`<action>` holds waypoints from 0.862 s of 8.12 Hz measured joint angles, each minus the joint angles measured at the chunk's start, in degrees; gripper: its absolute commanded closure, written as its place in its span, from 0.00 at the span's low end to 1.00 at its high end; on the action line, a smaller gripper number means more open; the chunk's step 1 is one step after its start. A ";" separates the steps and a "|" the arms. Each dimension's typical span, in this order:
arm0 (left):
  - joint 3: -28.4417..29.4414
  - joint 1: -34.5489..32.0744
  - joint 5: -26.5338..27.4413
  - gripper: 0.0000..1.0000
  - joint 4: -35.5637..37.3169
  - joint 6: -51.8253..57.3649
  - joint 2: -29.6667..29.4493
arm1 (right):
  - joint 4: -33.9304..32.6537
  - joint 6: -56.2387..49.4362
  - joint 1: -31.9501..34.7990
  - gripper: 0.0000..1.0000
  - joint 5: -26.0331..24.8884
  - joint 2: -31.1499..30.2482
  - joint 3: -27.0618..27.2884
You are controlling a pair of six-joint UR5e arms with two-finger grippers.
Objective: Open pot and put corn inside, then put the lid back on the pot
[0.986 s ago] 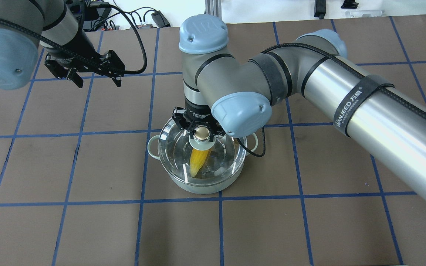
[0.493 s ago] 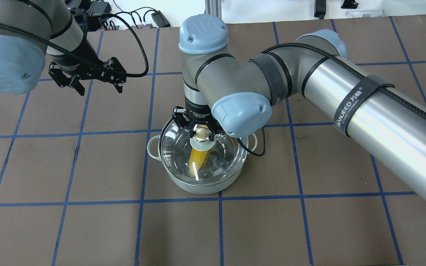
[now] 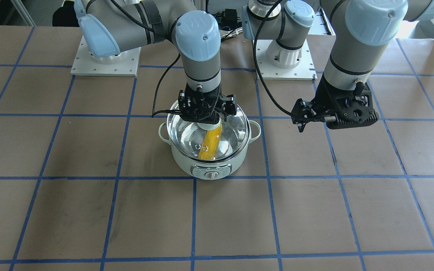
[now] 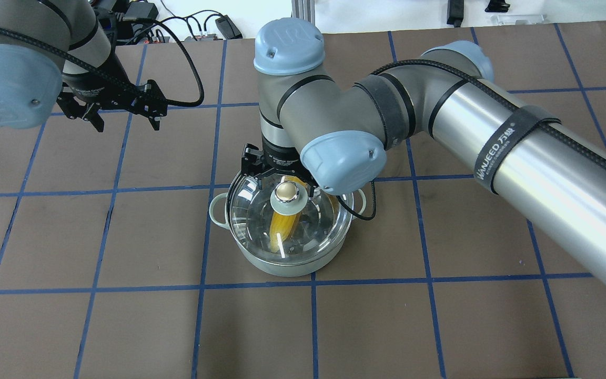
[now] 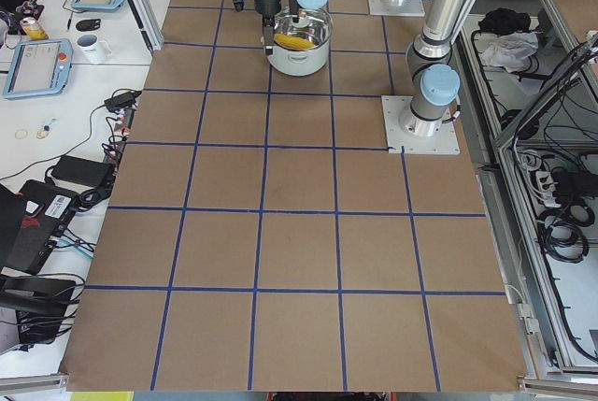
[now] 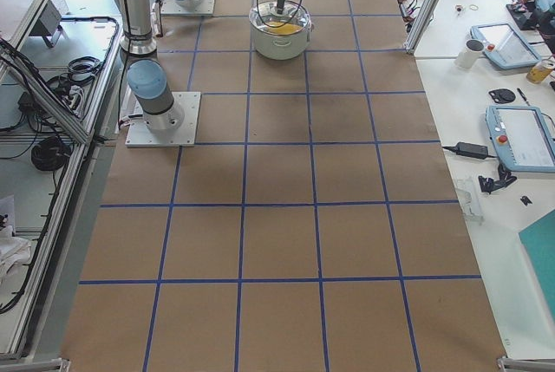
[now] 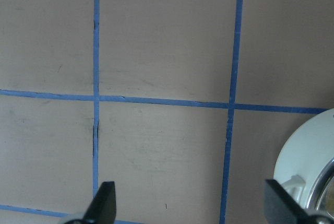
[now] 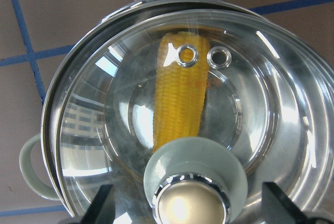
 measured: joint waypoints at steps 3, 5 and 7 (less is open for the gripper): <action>2.10 -0.19 -1.49 0.00 -0.69 -0.65 -0.02 | 0.13 0.04 0.00 0.85 0.25 0.28 0.04; 2.33 -0.35 -6.40 0.00 -1.35 -2.67 -0.01 | 0.34 0.15 0.00 0.99 0.62 0.52 0.04; 2.37 -0.40 -7.60 0.00 -1.61 -3.36 0.35 | 0.38 0.11 0.00 0.96 0.77 0.56 -0.17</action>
